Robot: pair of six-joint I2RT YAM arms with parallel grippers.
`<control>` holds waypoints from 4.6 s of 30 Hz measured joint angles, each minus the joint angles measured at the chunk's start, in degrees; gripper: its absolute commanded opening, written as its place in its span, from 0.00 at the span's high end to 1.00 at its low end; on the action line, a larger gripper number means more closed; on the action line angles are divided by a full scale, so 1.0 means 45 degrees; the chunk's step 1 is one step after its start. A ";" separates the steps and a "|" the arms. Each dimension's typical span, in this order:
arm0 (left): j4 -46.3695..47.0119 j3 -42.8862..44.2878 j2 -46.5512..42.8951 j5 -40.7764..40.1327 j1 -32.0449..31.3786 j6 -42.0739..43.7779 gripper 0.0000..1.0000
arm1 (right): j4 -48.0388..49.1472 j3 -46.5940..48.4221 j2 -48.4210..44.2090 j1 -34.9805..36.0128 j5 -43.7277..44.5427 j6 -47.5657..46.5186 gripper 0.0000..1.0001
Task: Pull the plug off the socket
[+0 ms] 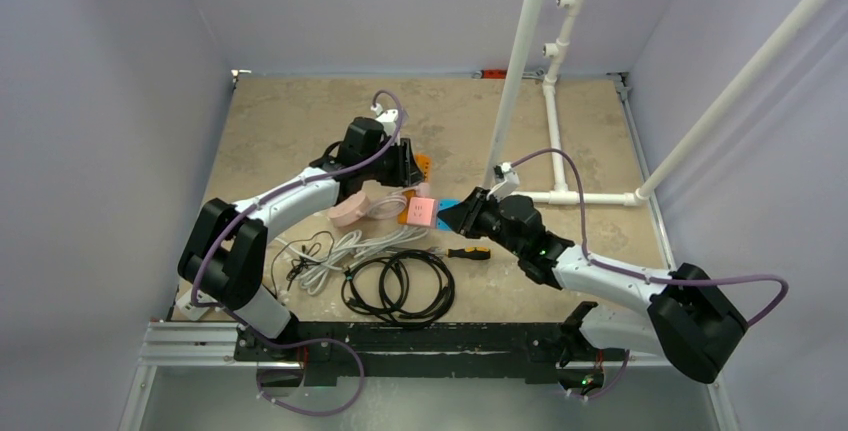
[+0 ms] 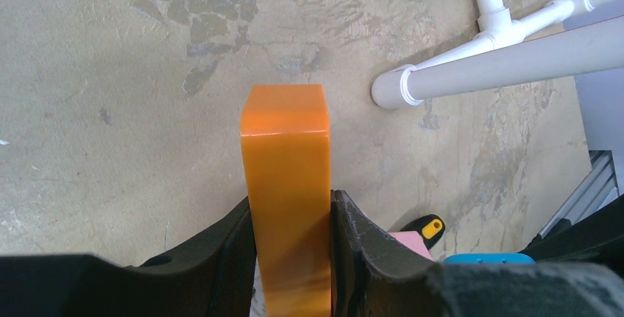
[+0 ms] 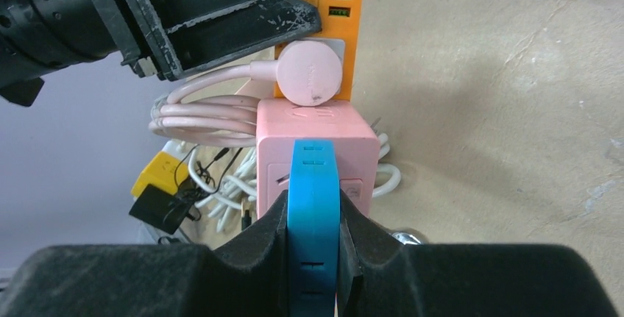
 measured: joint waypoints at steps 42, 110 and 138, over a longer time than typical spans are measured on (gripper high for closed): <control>-0.0369 0.0291 0.0500 0.1005 -0.0034 0.0568 1.00 | 0.2171 -0.2074 -0.1282 -0.0627 -0.1511 0.0078 1.00; -0.1647 -0.0471 -0.3740 -0.1690 0.3254 0.1185 1.00 | -0.8553 1.2060 1.0472 0.0112 0.8262 -0.6994 0.79; -0.1311 -0.0529 -0.3167 -0.0321 0.3254 0.1462 1.00 | -0.6596 0.9272 0.6897 -0.0228 0.5969 -0.7378 0.40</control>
